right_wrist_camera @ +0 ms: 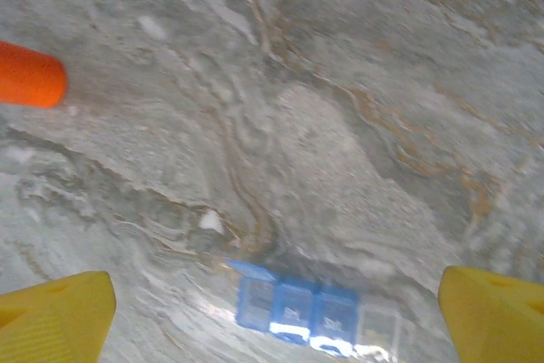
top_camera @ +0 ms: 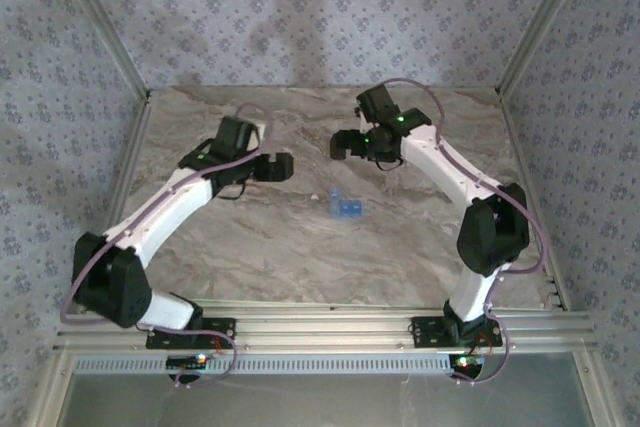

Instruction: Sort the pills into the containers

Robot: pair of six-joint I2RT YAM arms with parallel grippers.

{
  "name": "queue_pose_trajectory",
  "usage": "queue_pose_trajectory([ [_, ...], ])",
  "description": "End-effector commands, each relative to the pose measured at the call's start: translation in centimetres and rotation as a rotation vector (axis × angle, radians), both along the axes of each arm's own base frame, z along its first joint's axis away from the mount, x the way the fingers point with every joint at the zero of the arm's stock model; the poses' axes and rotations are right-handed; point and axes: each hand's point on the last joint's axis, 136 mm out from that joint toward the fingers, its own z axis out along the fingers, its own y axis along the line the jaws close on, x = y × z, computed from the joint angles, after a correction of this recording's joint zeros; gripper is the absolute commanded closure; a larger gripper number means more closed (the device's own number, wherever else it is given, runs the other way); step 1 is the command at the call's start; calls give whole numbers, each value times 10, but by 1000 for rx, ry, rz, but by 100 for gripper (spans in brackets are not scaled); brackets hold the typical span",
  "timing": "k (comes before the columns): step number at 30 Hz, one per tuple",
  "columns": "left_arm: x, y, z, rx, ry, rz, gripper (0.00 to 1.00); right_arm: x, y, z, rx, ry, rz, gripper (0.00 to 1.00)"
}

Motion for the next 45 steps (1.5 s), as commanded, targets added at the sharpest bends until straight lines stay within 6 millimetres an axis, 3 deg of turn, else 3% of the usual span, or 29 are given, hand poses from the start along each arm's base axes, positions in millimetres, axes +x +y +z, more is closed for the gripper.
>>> queue_pose_trajectory([
  [1,6,27,21,-145,-72,148,1,-3,32,-1,23,37,105,3],
  [5,3,70,13,-201,-57,299,1,3,77,11,83,-2,236,7],
  [10,0,111,-1,-224,34,458,0,12,118,23,104,-81,358,9],
  [15,5,134,-14,-261,132,543,1,31,146,21,147,-154,413,10],
  [19,20,130,-20,-263,178,501,1,38,159,3,191,-124,410,11],
  [27,62,115,-34,-112,184,341,3,41,138,-16,218,-79,308,13],
  [35,103,103,-49,150,189,250,7,31,89,-12,219,-69,183,14],
  [40,116,100,-55,166,214,233,11,29,63,-8,216,-67,136,14],
  [45,112,94,-60,163,236,215,12,36,46,-9,214,-53,74,13],
])
